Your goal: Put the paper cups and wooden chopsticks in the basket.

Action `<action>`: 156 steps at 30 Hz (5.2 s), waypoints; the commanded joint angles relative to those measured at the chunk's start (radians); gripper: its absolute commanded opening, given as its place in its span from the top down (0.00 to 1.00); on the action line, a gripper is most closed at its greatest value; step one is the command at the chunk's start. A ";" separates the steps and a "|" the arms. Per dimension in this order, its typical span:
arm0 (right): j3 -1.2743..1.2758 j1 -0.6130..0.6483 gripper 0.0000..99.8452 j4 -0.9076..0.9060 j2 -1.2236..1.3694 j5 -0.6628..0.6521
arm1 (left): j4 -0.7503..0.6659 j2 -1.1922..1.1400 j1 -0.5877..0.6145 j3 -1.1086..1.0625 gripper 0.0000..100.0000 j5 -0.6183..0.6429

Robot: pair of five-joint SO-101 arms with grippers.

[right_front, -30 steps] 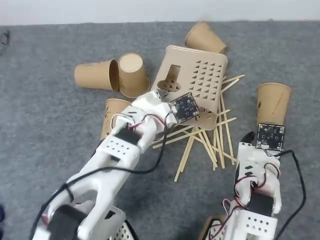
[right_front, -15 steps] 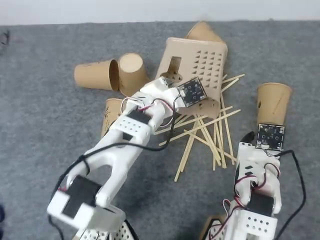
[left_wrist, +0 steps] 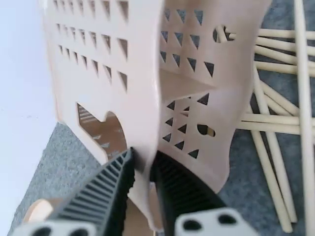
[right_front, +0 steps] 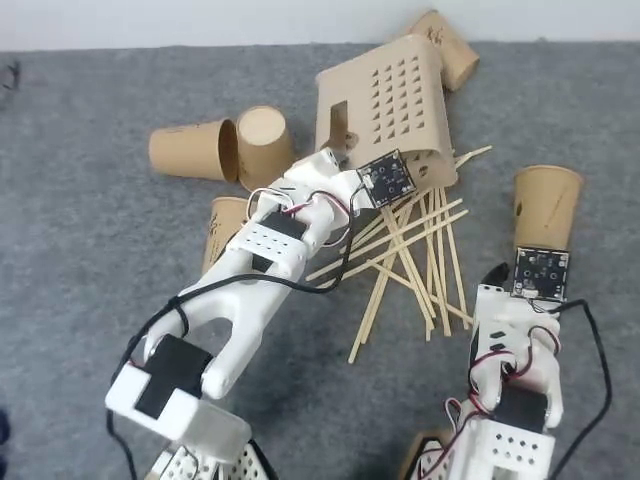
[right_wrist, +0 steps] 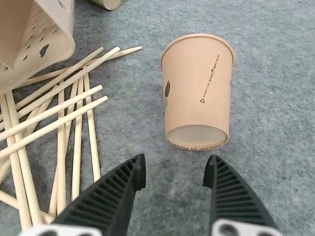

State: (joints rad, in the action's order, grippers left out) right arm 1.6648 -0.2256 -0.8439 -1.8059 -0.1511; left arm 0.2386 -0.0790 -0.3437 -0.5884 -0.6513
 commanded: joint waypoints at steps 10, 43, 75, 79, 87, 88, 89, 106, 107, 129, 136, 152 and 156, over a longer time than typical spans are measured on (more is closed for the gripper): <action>0.017 0.027 0.79 0.019 -0.005 -0.014 | 0.253 0.494 -0.124 -0.036 0.99 0.029; 0.017 0.027 0.79 0.012 -0.005 -0.014 | 0.884 0.862 0.433 0.420 0.99 0.055; 0.017 0.033 0.79 0.008 -0.005 -0.014 | -0.213 1.171 1.637 -0.708 0.98 -0.164; 0.017 0.033 0.79 0.001 -0.005 -0.014 | -0.253 1.171 1.637 -0.723 0.98 -0.140; 0.017 0.064 0.79 -0.004 -0.005 -0.014 | 0.654 0.996 1.539 -0.065 0.98 -0.041; 0.017 0.064 0.79 -0.004 -0.005 -0.015 | 0.710 0.934 1.534 0.010 0.98 -0.032; 0.017 0.064 0.79 -0.004 -0.005 -0.015 | 0.749 0.865 1.536 0.082 0.98 -0.011; 0.017 0.068 0.79 -0.004 -0.005 -0.015 | 0.968 -0.167 1.695 0.852 0.98 0.014; 0.017 0.068 0.79 -0.004 -0.005 -0.015 | 0.948 -0.196 1.702 0.878 0.98 0.014; 0.017 0.070 0.79 -0.004 -0.005 -0.015 | 0.681 -0.299 1.737 0.699 0.98 -0.008; 0.017 0.070 0.79 -0.004 -0.005 -0.015 | 0.677 -0.298 1.640 0.585 0.98 -0.014; 0.017 0.070 0.79 -0.004 -0.005 -0.015 | 0.875 -0.287 1.189 0.486 0.98 -0.006; 0.017 0.070 0.79 -0.004 -0.005 -0.015 | 0.876 -0.285 1.086 0.486 0.98 -0.006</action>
State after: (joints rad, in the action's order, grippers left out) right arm 1.6648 -0.1626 -0.8454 -1.8059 -0.1557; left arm 1.0579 -0.3583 0.8592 -0.0422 -0.6575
